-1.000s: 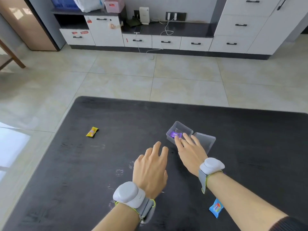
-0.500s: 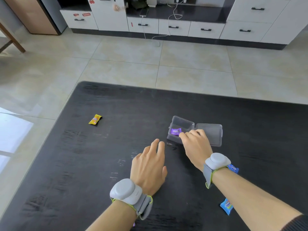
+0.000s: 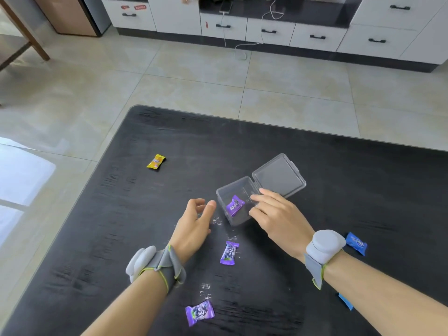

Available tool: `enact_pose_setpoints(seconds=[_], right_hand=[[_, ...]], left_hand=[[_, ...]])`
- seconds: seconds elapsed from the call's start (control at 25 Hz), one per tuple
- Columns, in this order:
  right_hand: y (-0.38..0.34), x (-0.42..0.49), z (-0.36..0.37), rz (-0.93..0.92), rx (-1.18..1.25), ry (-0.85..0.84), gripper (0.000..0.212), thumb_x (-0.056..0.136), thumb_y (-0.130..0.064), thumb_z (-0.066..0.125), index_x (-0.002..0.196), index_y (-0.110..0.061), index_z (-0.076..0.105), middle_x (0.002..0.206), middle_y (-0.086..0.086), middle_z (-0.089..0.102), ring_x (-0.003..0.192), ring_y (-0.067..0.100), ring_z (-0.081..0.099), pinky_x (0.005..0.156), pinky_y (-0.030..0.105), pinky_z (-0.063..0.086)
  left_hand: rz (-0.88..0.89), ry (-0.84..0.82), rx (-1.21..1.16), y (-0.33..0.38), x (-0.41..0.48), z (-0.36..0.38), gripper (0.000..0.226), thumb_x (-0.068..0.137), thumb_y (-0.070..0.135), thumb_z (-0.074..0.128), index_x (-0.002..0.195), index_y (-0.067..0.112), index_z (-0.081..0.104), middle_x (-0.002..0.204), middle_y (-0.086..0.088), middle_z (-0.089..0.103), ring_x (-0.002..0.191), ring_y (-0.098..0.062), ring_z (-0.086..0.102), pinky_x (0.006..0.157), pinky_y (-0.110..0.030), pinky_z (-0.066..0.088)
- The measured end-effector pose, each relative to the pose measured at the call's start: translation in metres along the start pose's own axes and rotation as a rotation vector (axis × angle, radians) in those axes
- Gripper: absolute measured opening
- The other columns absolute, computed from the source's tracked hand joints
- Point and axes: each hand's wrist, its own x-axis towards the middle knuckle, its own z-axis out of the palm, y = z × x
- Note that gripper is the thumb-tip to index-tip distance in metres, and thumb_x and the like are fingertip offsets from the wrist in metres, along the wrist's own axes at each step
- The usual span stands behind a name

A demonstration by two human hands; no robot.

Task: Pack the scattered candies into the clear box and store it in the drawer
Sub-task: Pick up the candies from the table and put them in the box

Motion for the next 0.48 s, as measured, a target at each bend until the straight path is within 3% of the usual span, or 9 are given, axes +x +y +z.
enact_pose_setpoints(seconds=[0.16,0.32,0.48], right_hand=[[-0.024,0.018,-0.003,-0.123,0.031,0.018,0.027,0.071,0.017,0.062,0.073,-0.009,0.067,0.074,0.008,0.073,0.111,0.027,0.070,0.109,0.039,0.047],[-0.046,0.030,-0.001,-0.222,0.061,-0.011,0.025,0.073,0.015,0.066,0.073,-0.010,0.068,0.077,0.005,0.073,0.117,0.025,0.067,0.112,0.035,0.042],[-0.065,0.036,0.001,-0.244,0.059,-0.059,0.024,0.076,0.012,0.068,0.074,-0.012,0.068,0.082,0.001,0.074,0.123,0.022,0.063,0.115,0.032,0.032]], left_hand=[[-0.066,-0.054,-0.226,-0.014,-0.004,-0.020,0.056,0.095,0.050,0.056,0.141,0.020,0.044,0.129,0.000,0.061,0.107,-0.017,0.069,0.087,-0.038,0.060],[-0.035,-0.055,-0.280,-0.030,-0.010,-0.037,0.040,0.100,0.032,0.056,0.137,0.015,0.054,0.124,-0.013,0.070,0.098,-0.022,0.074,0.096,-0.046,0.058],[0.026,-0.069,-0.297,-0.046,-0.017,-0.054,0.030,0.103,0.017,0.052,0.131,0.012,0.063,0.122,-0.022,0.071,0.097,-0.025,0.075,0.091,-0.035,0.061]])
